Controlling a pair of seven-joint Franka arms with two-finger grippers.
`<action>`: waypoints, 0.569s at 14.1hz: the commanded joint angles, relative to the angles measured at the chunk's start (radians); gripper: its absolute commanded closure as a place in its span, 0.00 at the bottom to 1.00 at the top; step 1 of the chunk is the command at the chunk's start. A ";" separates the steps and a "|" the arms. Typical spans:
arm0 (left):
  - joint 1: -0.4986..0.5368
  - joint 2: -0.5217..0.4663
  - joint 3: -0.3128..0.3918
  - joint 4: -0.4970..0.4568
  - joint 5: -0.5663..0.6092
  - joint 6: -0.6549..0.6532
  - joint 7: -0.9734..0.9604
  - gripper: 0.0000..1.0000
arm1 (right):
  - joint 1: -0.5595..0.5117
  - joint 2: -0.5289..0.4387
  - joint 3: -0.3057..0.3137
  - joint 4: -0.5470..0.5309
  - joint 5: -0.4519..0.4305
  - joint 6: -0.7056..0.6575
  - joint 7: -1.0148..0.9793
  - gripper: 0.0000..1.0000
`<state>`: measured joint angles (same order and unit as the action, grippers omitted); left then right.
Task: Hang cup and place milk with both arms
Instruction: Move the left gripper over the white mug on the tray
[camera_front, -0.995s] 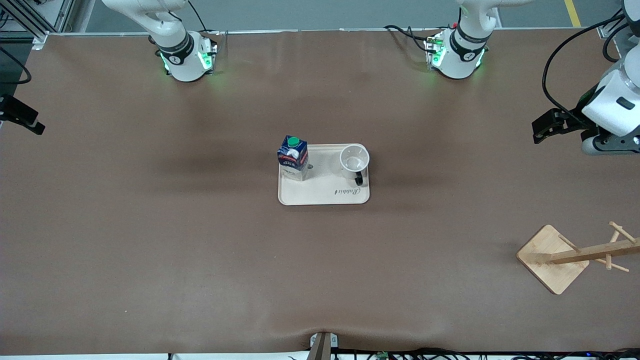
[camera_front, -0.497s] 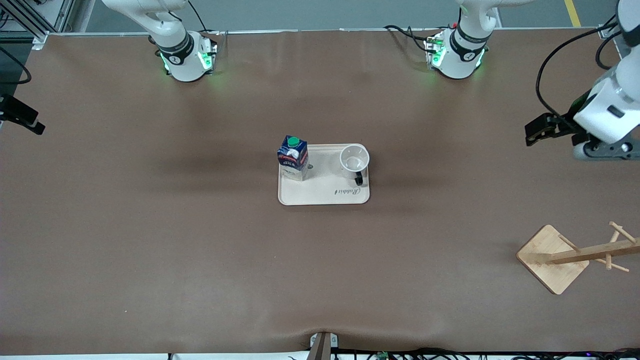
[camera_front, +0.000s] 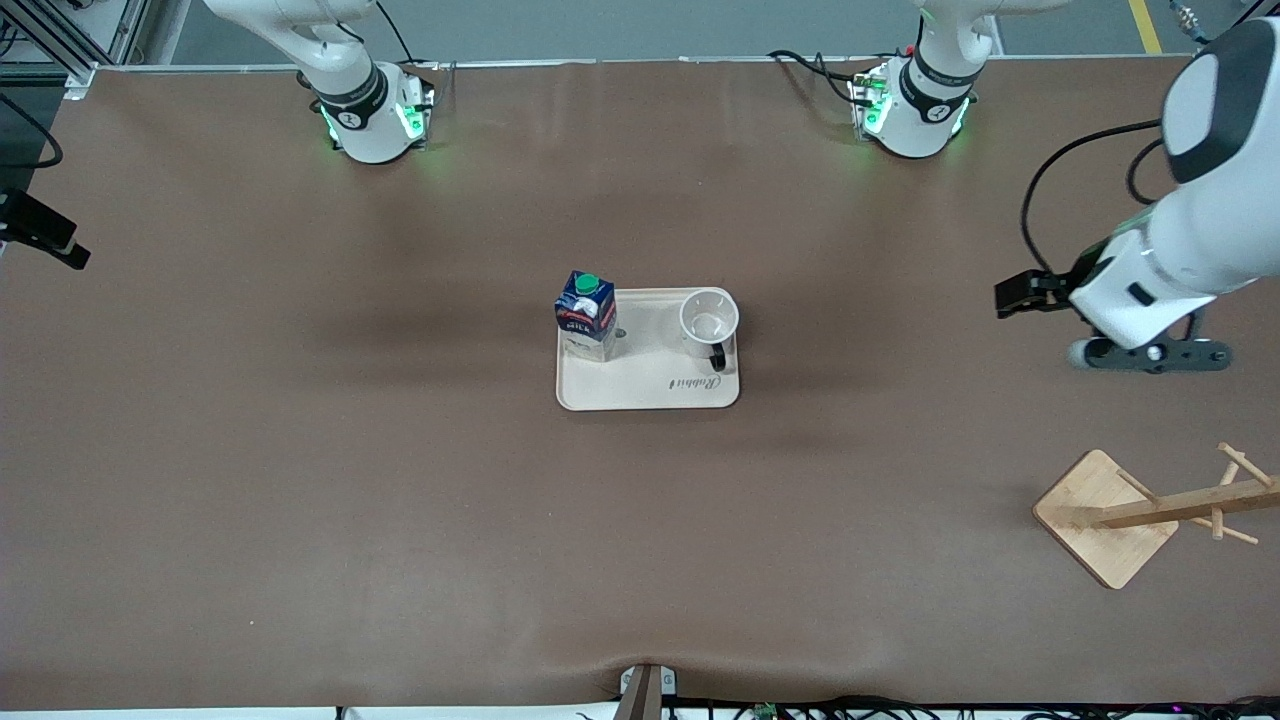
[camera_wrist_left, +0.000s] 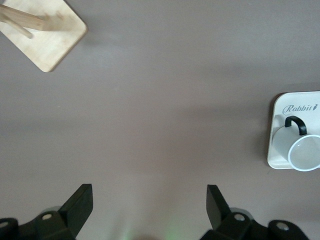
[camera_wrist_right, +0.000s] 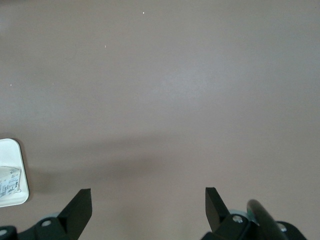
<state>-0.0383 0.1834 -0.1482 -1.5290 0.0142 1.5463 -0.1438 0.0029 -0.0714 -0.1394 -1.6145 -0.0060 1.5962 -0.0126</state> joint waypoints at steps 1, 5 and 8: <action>-0.092 0.010 0.001 -0.043 -0.013 0.075 -0.097 0.00 | -0.021 -0.007 0.014 0.005 0.020 -0.010 0.006 0.00; -0.210 0.037 -0.004 -0.146 -0.016 0.228 -0.305 0.00 | -0.020 -0.007 0.012 0.005 0.020 -0.010 0.006 0.00; -0.273 0.039 -0.004 -0.290 -0.016 0.412 -0.422 0.00 | -0.021 -0.007 0.014 0.005 0.020 -0.010 0.006 0.00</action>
<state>-0.2895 0.2427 -0.1569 -1.7204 0.0115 1.8597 -0.5102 0.0026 -0.0714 -0.1393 -1.6145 -0.0060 1.5961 -0.0125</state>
